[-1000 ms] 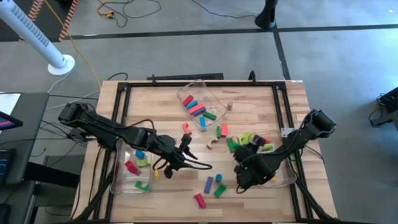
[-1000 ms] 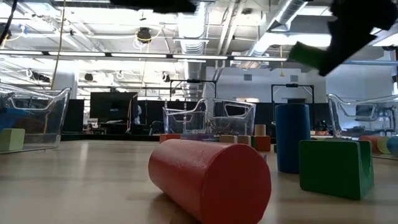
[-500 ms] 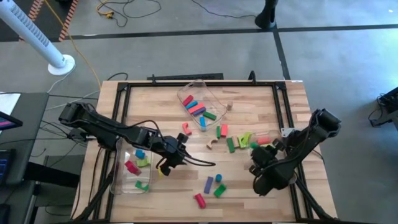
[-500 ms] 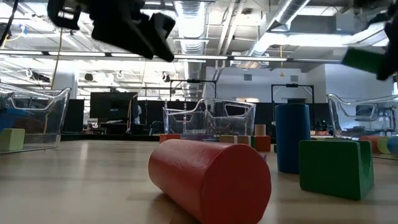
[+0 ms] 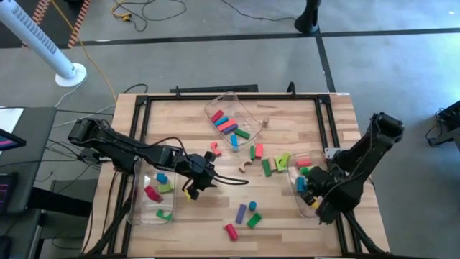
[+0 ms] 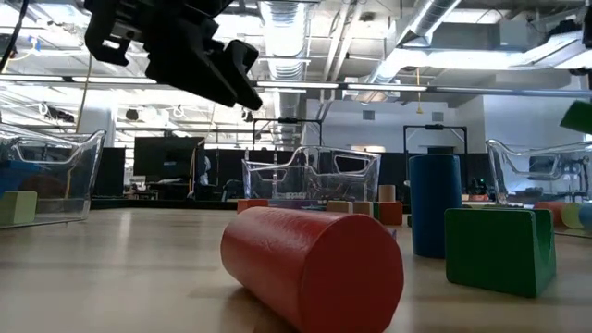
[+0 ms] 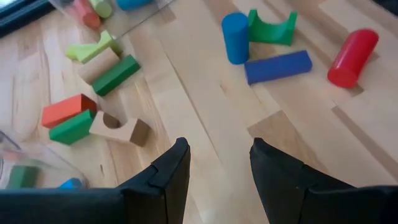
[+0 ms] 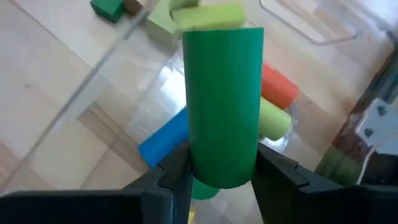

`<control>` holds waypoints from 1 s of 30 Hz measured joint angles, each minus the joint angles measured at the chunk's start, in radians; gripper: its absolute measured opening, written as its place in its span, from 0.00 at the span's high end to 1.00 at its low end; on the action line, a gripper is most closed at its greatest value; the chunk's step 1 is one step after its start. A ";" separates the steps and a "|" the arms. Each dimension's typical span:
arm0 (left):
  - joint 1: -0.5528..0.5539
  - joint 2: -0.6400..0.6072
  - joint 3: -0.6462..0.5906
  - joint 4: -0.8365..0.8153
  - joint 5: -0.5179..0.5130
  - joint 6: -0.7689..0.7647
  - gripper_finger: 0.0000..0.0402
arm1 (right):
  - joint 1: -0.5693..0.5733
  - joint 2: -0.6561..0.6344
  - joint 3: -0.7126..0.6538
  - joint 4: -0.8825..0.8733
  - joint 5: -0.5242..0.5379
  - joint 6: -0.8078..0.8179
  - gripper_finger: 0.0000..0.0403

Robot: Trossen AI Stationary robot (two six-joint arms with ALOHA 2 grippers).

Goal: Sort blocks by size
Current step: Put the green cylindrical block into the right transparent bin, then put the brown arc block into the left transparent bin

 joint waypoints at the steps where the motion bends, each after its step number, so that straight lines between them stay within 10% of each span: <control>1: 0.000 0.000 0.000 0.002 0.012 0.000 0.60 | -0.003 -0.010 -0.015 0.011 -0.011 0.001 0.60; 30: 0.000 0.000 0.000 0.003 0.041 -0.007 0.60 | -0.030 -0.071 -0.115 0.139 -0.087 -0.008 0.48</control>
